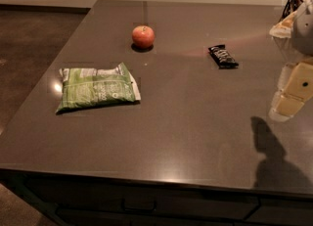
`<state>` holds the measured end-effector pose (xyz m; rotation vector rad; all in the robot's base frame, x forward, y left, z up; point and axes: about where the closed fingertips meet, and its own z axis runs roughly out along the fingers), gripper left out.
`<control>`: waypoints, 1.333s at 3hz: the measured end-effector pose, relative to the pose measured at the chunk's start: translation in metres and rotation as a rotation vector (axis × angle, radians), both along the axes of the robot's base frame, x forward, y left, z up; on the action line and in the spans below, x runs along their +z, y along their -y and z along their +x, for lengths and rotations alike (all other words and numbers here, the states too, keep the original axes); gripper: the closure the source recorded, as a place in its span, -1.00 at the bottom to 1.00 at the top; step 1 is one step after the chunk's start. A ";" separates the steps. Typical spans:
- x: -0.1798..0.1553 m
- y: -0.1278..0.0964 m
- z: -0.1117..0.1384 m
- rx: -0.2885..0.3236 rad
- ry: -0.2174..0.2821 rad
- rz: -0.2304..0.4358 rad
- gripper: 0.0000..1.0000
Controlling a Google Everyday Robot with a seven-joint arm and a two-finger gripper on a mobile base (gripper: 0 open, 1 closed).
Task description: Move rxbar chocolate near green jalapeno chip bag
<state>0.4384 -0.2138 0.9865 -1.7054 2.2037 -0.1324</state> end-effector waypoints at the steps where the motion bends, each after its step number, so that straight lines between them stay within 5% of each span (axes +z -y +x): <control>1: 0.001 0.000 0.000 -0.001 0.002 0.000 -1.00; 2: -0.002 -0.009 0.016 -0.022 -0.001 0.022 -1.00; 4: -0.009 -0.030 0.077 -0.158 0.021 0.072 -1.00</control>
Offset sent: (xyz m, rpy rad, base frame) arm 0.0418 0.0219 -0.0120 0.0581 0.0261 -0.0586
